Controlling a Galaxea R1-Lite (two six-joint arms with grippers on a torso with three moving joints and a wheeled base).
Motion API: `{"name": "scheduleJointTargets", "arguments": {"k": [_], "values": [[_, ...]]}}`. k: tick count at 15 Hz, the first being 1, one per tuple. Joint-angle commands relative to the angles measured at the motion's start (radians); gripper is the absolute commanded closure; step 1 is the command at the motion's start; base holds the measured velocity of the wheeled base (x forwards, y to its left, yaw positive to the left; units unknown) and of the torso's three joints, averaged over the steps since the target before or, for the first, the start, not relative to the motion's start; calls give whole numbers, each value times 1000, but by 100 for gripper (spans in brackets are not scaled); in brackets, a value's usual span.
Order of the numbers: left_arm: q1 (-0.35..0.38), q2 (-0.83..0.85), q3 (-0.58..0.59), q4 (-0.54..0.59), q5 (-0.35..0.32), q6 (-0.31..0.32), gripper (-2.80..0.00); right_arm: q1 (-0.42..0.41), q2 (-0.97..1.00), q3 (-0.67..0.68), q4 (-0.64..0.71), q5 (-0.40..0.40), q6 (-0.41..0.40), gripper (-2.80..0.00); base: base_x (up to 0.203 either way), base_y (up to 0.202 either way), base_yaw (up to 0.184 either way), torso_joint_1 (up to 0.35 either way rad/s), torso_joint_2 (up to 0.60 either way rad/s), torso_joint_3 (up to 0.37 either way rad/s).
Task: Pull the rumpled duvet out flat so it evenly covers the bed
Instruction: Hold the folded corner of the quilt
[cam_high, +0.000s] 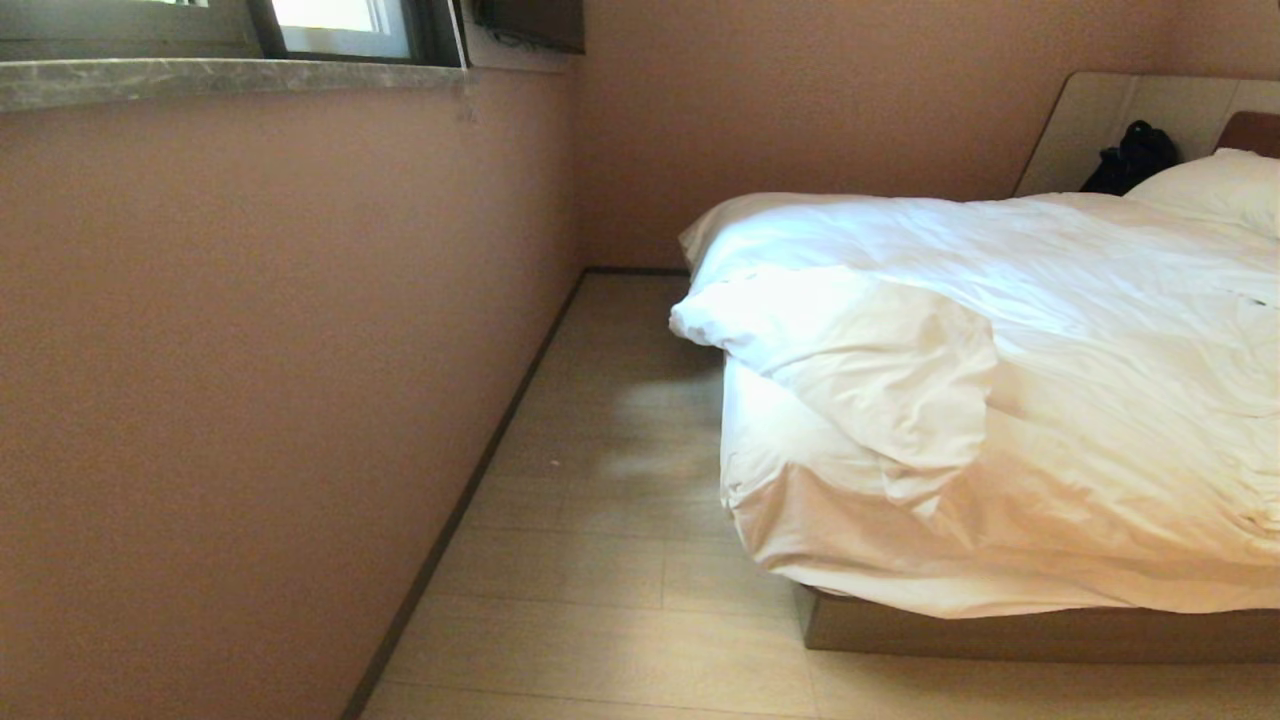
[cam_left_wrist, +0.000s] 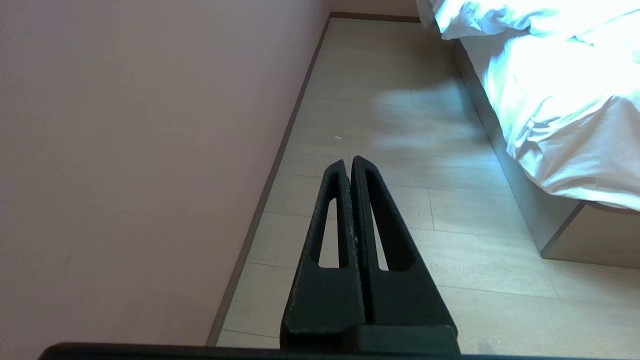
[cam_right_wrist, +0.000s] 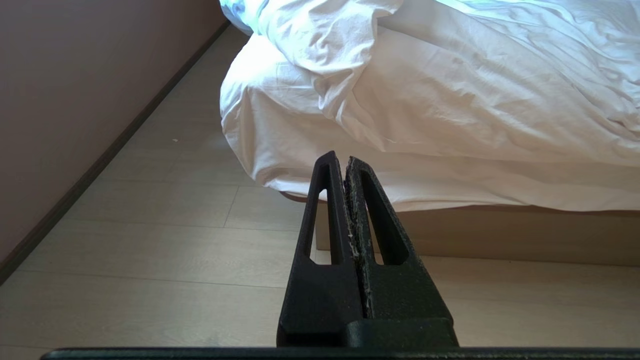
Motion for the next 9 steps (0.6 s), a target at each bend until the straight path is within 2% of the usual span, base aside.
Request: {"name": "scheduleJointTargets", "arguments": {"k": [1,9], "values": [[0,0,0,0,0,-1,0,1,0,-1,0,0,0,0,0,0,0,0,0,0],[0,0,0,0,0,-1,0,0,0,-1,0,0,0,0,0,0,0,0,0,0]]}}
